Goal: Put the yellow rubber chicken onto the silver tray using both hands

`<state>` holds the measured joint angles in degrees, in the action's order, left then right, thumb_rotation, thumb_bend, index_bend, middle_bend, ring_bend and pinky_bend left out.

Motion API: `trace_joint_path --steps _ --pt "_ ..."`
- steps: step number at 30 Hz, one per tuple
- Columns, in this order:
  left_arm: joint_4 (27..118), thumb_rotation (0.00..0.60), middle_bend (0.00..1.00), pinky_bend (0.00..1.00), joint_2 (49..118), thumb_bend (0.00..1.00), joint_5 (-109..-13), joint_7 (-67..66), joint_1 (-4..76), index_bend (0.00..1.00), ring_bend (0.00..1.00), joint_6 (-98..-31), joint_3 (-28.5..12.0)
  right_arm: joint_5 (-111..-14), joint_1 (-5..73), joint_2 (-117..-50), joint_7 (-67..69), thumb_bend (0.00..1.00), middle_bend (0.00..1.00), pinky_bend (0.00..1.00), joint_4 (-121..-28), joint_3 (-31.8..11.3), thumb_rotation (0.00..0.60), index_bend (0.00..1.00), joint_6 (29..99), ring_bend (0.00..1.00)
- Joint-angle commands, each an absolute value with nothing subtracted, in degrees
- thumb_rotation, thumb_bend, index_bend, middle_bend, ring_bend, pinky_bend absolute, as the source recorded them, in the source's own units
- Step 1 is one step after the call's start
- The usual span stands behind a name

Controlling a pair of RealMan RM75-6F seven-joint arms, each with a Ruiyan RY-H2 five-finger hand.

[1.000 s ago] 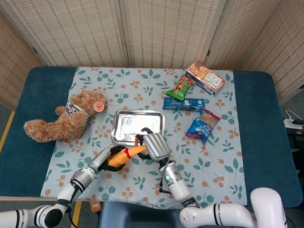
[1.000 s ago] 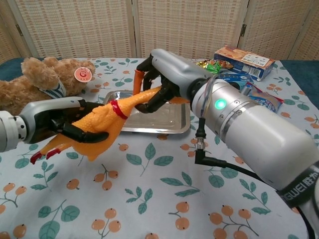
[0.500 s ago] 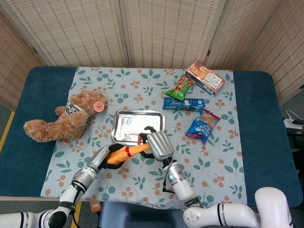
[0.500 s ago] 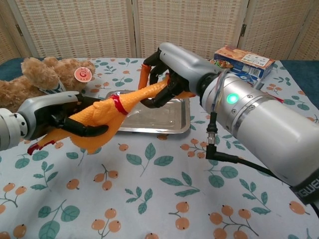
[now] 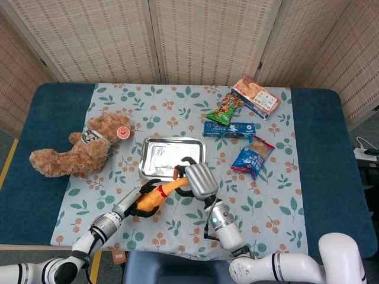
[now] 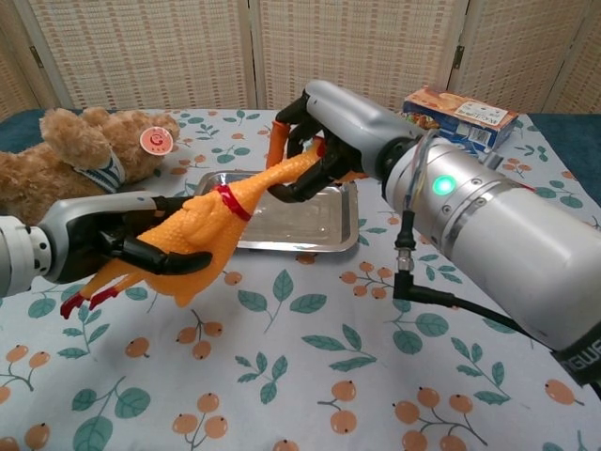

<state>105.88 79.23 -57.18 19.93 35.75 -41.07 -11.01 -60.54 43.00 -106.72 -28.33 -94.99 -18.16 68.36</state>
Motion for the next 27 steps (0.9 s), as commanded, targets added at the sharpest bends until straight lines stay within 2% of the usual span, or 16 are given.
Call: trace_joint_path --steps 1,10,11,13,14,16,17,19,20,23,27 --pt "104.6 0.600 0.00 0.07 76.6 0.32 -61.9 28.2 35.8 0.00 0.00 -33.9 -13.3 -60.6 43.1 -106.8 -28.2 0.30 0.62 0.66 -94.7 -18.0 0.600 0.86 68.3 0.68" --pt "103.2 0.600 0.00 0.08 76.0 0.33 -66.9 31.8 35.6 0.00 0.00 -32.8 -13.2 -60.7 43.2 -106.7 -28.1 0.30 0.62 0.66 -94.9 -18.1 0.600 0.86 68.7 0.68" --pt "103.2 0.600 0.00 0.12 76.0 0.35 -66.7 31.6 35.6 0.00 0.00 -33.3 -13.2 -60.7 43.2 -106.7 -28.1 0.30 0.62 0.66 -95.0 -18.1 0.600 0.86 68.7 0.68" --pt "103.5 0.600 0.02 0.23 76.5 0.41 -65.2 31.0 35.2 0.08 0.03 -35.4 -13.2 -60.8 43.2 -106.7 -28.2 0.30 0.62 0.66 -95.1 -18.1 0.600 0.86 68.8 0.68" --pt "103.4 0.600 0.11 0.34 76.8 0.49 -64.3 30.2 35.1 0.20 0.12 -36.5 -13.2 -60.7 43.3 -106.7 -28.2 0.30 0.62 0.66 -95.1 -18.1 0.600 0.86 68.8 0.68" --pt "103.8 0.600 0.39 0.58 77.4 0.71 -61.4 28.8 35.0 0.46 0.38 -38.3 -13.1 -60.7 43.3 -106.7 -28.3 0.30 0.62 0.66 -95.2 -18.1 0.600 0.86 68.9 0.68" --pt "104.0 0.600 0.49 0.68 77.6 0.82 -60.2 28.3 35.1 0.55 0.47 -38.8 -13.2 -60.7 43.3 -106.7 -28.3 0.30 0.62 0.66 -95.2 -18.1 0.600 0.86 68.9 0.68" --pt "104.2 0.600 0.63 0.83 77.9 0.97 -58.5 26.9 35.4 0.67 0.59 -39.6 -12.9 -60.7 43.3 -106.7 -28.3 0.30 0.62 0.66 -95.1 -18.0 0.600 0.86 69.0 0.68" --pt "104.5 0.600 0.69 0.90 78.1 1.00 -57.7 26.6 35.3 0.71 0.65 -40.4 -13.0 -60.7 43.3 -106.7 -28.4 0.30 0.62 0.66 -95.1 -18.0 0.600 0.86 69.0 0.68" --pt "104.9 0.600 0.77 0.98 78.6 1.00 -57.3 25.1 35.2 0.75 0.72 -41.9 -12.8 -60.5 43.4 -106.8 -28.3 0.30 0.62 0.66 -94.7 -18.0 0.600 0.86 68.9 0.68" --pt "105.6 0.600 0.81 1.00 78.8 1.00 -57.3 24.2 35.1 0.75 0.76 -42.8 -12.6 -60.3 43.4 -106.9 -28.0 0.30 0.62 0.66 -94.4 -18.0 0.600 0.86 68.7 0.68"
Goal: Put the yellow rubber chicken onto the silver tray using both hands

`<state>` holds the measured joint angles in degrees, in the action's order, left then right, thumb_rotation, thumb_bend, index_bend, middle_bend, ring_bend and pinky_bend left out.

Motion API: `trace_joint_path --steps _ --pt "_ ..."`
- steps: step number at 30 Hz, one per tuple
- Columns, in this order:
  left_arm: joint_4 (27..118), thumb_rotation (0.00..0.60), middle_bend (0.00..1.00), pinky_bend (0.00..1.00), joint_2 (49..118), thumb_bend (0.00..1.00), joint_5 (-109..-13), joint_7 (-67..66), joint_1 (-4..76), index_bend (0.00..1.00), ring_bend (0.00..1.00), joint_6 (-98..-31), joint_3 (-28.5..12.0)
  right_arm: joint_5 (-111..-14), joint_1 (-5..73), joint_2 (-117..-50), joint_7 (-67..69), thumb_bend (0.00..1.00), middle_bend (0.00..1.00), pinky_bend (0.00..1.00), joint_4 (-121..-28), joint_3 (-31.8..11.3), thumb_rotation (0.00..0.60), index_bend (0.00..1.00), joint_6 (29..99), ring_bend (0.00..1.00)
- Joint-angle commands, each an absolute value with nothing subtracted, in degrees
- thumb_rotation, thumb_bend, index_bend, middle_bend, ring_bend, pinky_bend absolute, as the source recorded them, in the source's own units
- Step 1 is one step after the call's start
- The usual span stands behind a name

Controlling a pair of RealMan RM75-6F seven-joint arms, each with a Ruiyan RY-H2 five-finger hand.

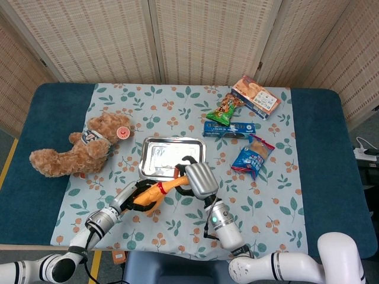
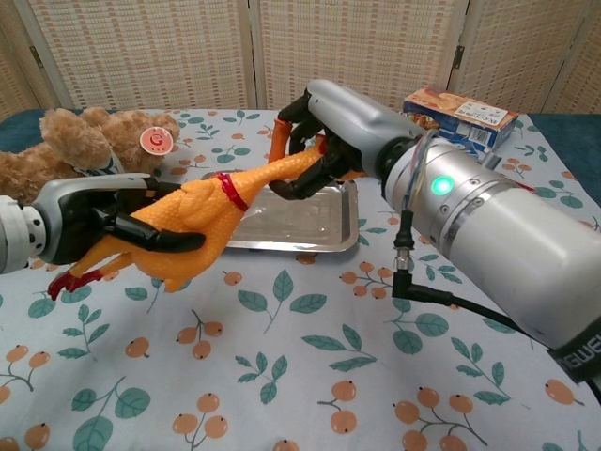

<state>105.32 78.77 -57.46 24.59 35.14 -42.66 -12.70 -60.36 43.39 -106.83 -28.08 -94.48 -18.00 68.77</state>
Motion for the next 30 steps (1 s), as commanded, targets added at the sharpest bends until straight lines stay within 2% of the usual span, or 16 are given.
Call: trace_joint_path --steps 1,6,8,9,11,12,13,14,15,16,18,21,26,30 --pt "105.6 0.600 0.81 1.00 78.8 1.00 -57.4 23.9 35.1 0.75 0.75 -43.0 -12.5 -60.3 43.4 -106.9 -27.9 0.30 0.62 0.66 -94.4 -18.0 0.600 0.86 68.7 0.68" --pt "105.8 0.600 0.81 1.00 79.0 1.00 -57.2 24.3 34.8 0.75 0.75 -43.6 -12.8 -60.6 43.4 -106.8 -27.8 0.30 0.62 0.66 -94.6 -18.0 0.600 0.86 68.8 0.68" --pt "106.1 0.600 0.76 0.95 78.7 1.00 -57.7 24.7 34.9 0.73 0.70 -42.7 -12.7 -60.6 43.4 -106.7 -27.8 0.30 0.62 0.66 -94.8 -18.0 0.600 0.86 69.0 0.68" --pt "106.2 0.600 0.68 0.86 78.3 1.00 -58.0 25.2 35.0 0.69 0.64 -41.8 -12.6 -60.6 43.4 -106.6 -27.9 0.30 0.62 0.66 -94.9 -18.1 0.600 0.86 69.0 0.68" --pt "106.5 0.600 0.48 0.56 76.9 1.00 -59.3 27.5 35.7 0.49 0.43 -37.3 -12.5 -60.6 43.4 -106.5 -28.0 0.30 0.62 0.66 -95.2 -18.1 0.600 0.86 69.2 0.68" --pt "106.4 0.600 0.39 0.46 76.0 0.99 -60.3 29.3 36.0 0.40 0.34 -34.7 -12.7 -60.6 43.4 -106.5 -28.0 0.30 0.62 0.66 -95.3 -18.1 0.600 0.86 69.2 0.68" --pt "106.2 0.600 0.26 0.32 75.4 0.93 -61.3 30.3 36.2 0.27 0.21 -33.2 -12.8 -60.6 43.4 -106.4 -28.0 0.30 0.62 0.66 -95.4 -18.1 0.600 0.86 69.2 0.68" --pt "105.9 0.600 0.14 0.22 74.9 0.80 -62.5 31.0 36.3 0.16 0.09 -32.0 -12.9 -60.6 43.4 -106.4 -28.0 0.30 0.62 0.66 -95.4 -18.1 0.600 0.86 69.2 0.68" --pt "105.6 0.600 0.05 0.16 74.5 0.64 -64.4 31.7 36.3 0.06 0.03 -31.0 -12.9 -60.7 43.4 -106.4 -28.1 0.30 0.62 0.66 -95.5 -18.1 0.600 0.86 69.3 0.68" --pt "105.4 0.600 0.02 0.13 74.2 0.57 -65.5 32.2 36.2 0.03 0.01 -30.8 -13.1 -60.8 43.4 -106.4 -28.1 0.30 0.62 0.66 -95.5 -18.1 0.600 0.86 69.4 0.68" --pt "105.5 0.600 0.00 0.08 74.1 0.43 -67.5 34.4 35.5 0.00 0.00 -31.4 -13.7 -60.8 43.4 -106.4 -28.3 0.30 0.62 0.66 -95.5 -18.0 0.600 0.86 69.5 0.68" --pt "106.1 0.600 0.00 0.06 73.6 0.35 -70.5 39.3 34.6 0.00 0.00 -31.2 -14.9 -60.7 43.4 -106.3 -28.4 0.30 0.62 0.66 -95.5 -17.9 0.600 0.86 69.5 0.68" --pt "105.8 0.600 0.00 0.04 72.8 0.32 -78.2 48.2 33.4 0.00 0.00 -32.5 -15.7 -60.4 43.1 -106.0 -28.2 0.30 0.62 0.66 -95.3 -17.7 0.600 0.86 69.4 0.68" --pt "104.4 0.600 0.00 0.02 72.3 0.32 -83.5 52.7 32.5 0.00 0.00 -36.6 -15.2 -60.5 42.9 -105.7 -27.7 0.30 0.62 0.66 -95.0 -17.8 0.600 0.86 69.6 0.68"
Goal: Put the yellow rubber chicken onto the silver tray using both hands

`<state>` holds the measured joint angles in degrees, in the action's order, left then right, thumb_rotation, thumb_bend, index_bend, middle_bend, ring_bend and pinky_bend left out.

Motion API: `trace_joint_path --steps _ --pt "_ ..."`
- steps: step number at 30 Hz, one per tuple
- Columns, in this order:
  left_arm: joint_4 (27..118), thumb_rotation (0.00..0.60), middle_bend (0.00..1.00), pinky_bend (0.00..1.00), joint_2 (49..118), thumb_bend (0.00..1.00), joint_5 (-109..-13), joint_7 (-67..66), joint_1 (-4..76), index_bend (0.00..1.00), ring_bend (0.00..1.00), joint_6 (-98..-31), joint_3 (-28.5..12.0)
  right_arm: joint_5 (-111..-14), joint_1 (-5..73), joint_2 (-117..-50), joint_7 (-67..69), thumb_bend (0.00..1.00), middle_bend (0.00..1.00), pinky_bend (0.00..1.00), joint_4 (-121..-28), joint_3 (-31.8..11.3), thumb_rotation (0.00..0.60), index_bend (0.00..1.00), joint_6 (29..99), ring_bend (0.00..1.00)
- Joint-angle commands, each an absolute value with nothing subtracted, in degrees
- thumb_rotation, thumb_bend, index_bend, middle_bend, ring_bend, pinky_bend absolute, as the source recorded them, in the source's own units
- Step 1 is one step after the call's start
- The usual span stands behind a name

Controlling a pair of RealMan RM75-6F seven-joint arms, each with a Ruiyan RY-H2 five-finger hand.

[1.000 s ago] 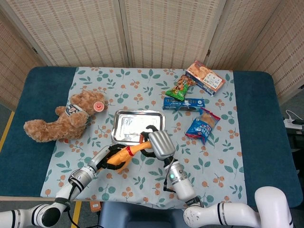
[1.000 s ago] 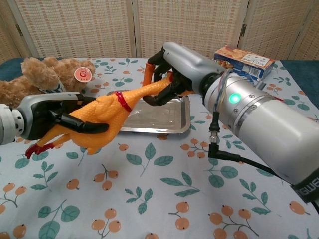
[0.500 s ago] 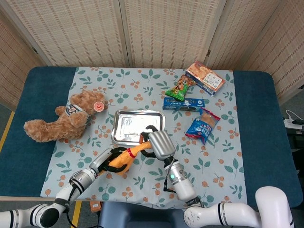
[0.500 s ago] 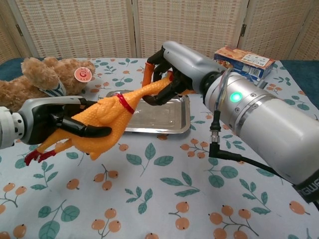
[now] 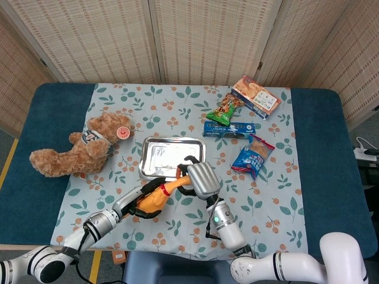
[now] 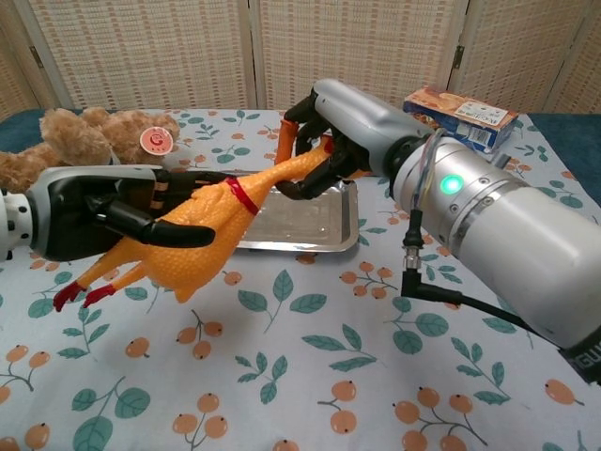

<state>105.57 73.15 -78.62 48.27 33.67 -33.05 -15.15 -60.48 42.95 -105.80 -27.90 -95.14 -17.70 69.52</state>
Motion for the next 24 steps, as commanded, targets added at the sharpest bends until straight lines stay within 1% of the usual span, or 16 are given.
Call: trace_joint_path --steps 1,4,6,10,13,17,21,24 --pt "103.6 0.600 0.00 0.02 72.4 0.32 -84.6 53.0 32.1 0.00 0.00 -39.0 -15.2 -60.5 42.9 -105.6 -27.6 0.30 0.62 0.66 -94.9 -18.0 0.600 0.86 69.6 0.68" --pt "100.4 0.600 0.00 0.00 72.6 0.32 -86.3 50.0 31.2 0.00 0.00 -44.7 -15.4 -60.7 42.8 -105.3 -27.6 0.30 0.62 0.66 -94.7 -18.4 0.600 0.86 70.1 0.69" --pt "98.9 0.600 0.00 0.00 72.8 0.31 -85.5 47.4 30.8 0.00 0.00 -48.1 -16.1 -61.0 42.7 -105.1 -27.5 0.30 0.62 0.67 -94.4 -18.6 0.600 0.86 70.6 0.69" --pt "96.2 0.600 0.00 0.00 72.2 0.32 -83.5 41.2 30.0 0.00 0.00 -52.3 -16.6 -60.1 42.7 -104.8 -27.3 0.30 0.63 0.67 -93.0 -19.5 0.600 0.86 70.5 0.69" --pt "93.6 0.600 0.00 0.00 71.9 0.35 -82.1 37.3 28.9 0.00 0.00 -55.2 -16.1 -59.5 43.0 -105.4 -27.0 0.30 0.63 0.67 -90.8 -20.4 0.600 0.86 70.7 0.69" --pt "91.7 0.600 0.00 0.00 70.9 0.35 -80.7 39.1 27.4 0.00 0.00 -56.7 -15.1 -59.5 43.5 -107.4 -25.0 0.30 0.63 0.67 -86.1 -22.0 0.600 0.86 71.7 0.70" --pt "91.2 0.600 0.00 0.00 69.0 0.36 -82.8 42.7 26.5 0.00 0.00 -57.0 -12.7 -60.4 44.2 -110.2 -21.7 0.30 0.63 0.67 -79.2 -23.4 0.600 0.86 72.7 0.70" --pt "90.4 0.600 0.00 0.00 68.5 0.36 -85.1 44.6 26.1 0.00 0.00 -58.0 -10.9 -61.3 44.9 -113.2 -18.3 0.30 0.63 0.67 -72.3 -24.1 0.600 0.86 73.2 0.70"
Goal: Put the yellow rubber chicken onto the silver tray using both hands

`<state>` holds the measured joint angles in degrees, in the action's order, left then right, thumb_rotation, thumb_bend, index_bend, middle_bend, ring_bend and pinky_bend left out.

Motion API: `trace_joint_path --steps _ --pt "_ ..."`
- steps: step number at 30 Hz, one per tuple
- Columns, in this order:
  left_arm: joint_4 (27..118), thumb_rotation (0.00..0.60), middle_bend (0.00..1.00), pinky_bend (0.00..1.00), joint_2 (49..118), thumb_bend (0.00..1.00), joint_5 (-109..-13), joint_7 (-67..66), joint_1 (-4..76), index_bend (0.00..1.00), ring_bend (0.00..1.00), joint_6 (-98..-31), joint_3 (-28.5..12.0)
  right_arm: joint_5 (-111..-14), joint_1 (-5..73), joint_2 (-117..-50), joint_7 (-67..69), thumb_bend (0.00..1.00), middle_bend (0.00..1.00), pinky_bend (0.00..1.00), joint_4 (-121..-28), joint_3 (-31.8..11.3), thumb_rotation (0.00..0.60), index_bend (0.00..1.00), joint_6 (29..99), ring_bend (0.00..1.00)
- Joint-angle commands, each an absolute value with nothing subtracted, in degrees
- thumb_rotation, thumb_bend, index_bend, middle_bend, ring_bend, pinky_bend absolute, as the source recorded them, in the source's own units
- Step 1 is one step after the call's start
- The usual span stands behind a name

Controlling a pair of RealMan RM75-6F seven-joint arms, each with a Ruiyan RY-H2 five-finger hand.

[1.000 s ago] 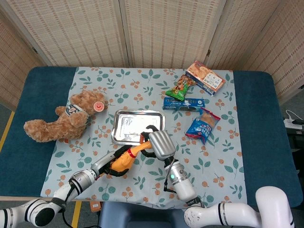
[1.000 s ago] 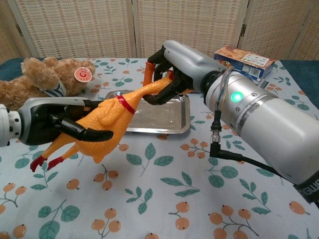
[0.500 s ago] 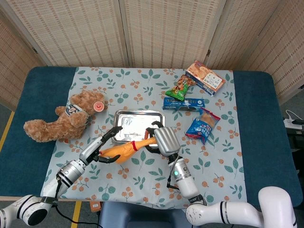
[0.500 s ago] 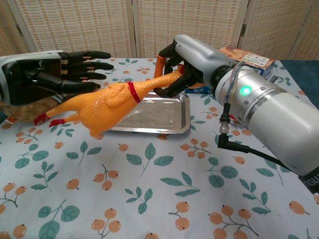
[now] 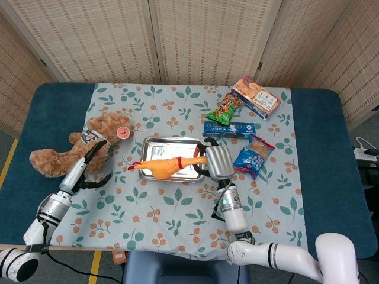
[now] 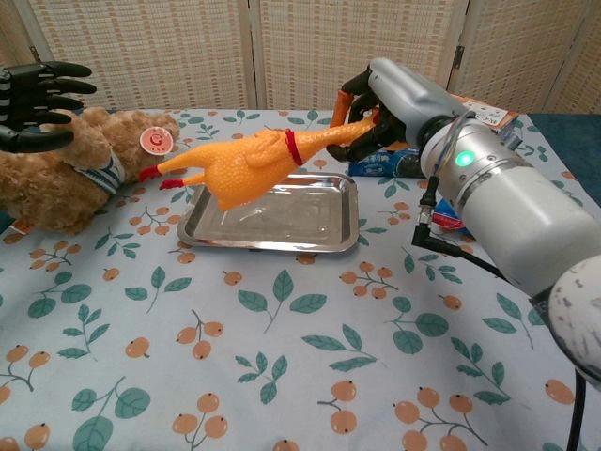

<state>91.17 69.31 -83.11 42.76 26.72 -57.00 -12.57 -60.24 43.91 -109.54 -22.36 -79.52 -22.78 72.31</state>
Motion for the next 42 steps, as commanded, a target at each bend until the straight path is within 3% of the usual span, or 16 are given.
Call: trace_joint_path --steps 1,10,13,15,21,24,28,32,39,42 --pt "90.3 0.600 0.00 0.00 68.5 0.36 -85.6 45.1 26.1 0.00 0.00 -58.3 -10.5 -61.3 45.1 -114.0 -17.5 0.30 0.63 0.67 -70.5 -24.2 0.600 0.86 72.9 0.70" --pt "90.0 0.600 0.00 0.00 67.9 0.36 -89.4 46.5 26.6 0.00 0.00 -60.5 -7.5 -61.0 47.2 -119.9 -12.3 0.30 0.63 0.63 -56.5 -24.0 0.600 0.84 68.0 0.66" --pt "88.9 0.600 0.00 0.00 68.2 0.36 -88.7 46.7 27.3 0.00 0.00 -59.6 -7.0 -61.4 47.2 -120.1 -8.9 0.30 0.60 0.56 -54.7 -22.9 0.600 0.67 64.2 0.56" --pt "88.8 0.600 0.00 0.00 68.1 0.36 -88.2 47.5 27.8 0.00 0.00 -58.4 -6.6 -61.6 47.2 -119.8 -7.7 0.30 0.50 0.48 -54.5 -22.7 0.600 0.49 62.8 0.44" --pt "88.4 0.600 0.00 0.00 67.5 0.36 -88.4 48.5 28.6 0.00 0.00 -57.9 -5.4 -62.1 46.5 -117.1 -10.0 0.30 0.22 0.26 -56.5 -21.8 0.600 0.13 61.2 0.17" --pt "88.8 0.600 0.00 0.00 67.3 0.36 -88.6 48.6 28.8 0.00 0.00 -58.1 -5.0 -60.5 45.9 -114.2 -14.3 0.27 0.10 0.17 -60.0 -21.1 0.600 0.01 59.3 0.06" --pt "89.6 0.600 0.00 0.00 66.9 0.36 -88.6 48.4 29.1 0.00 0.00 -58.0 -4.5 -58.3 45.1 -110.7 -18.5 0.18 0.01 0.07 -64.7 -20.7 0.600 0.00 57.8 0.00" --pt "90.5 0.600 0.00 0.00 66.5 0.36 -88.3 47.9 29.3 0.00 0.00 -57.9 -4.0 -56.9 44.3 -107.4 -20.7 0.12 0.00 0.01 -68.8 -20.2 0.600 0.00 56.8 0.00" --pt "93.0 0.600 0.00 0.00 64.4 0.36 -87.9 45.8 30.0 0.00 0.00 -57.0 -3.3 -53.5 43.3 -101.3 -23.5 0.05 0.00 0.00 -75.9 -19.7 0.600 0.00 55.0 0.00" --pt "93.6 0.600 0.00 0.01 63.9 0.36 -87.3 38.8 28.8 0.00 0.00 -59.2 -3.2 -55.2 41.6 -98.0 -22.9 0.05 0.00 0.00 -81.0 -18.6 0.600 0.00 56.8 0.00"
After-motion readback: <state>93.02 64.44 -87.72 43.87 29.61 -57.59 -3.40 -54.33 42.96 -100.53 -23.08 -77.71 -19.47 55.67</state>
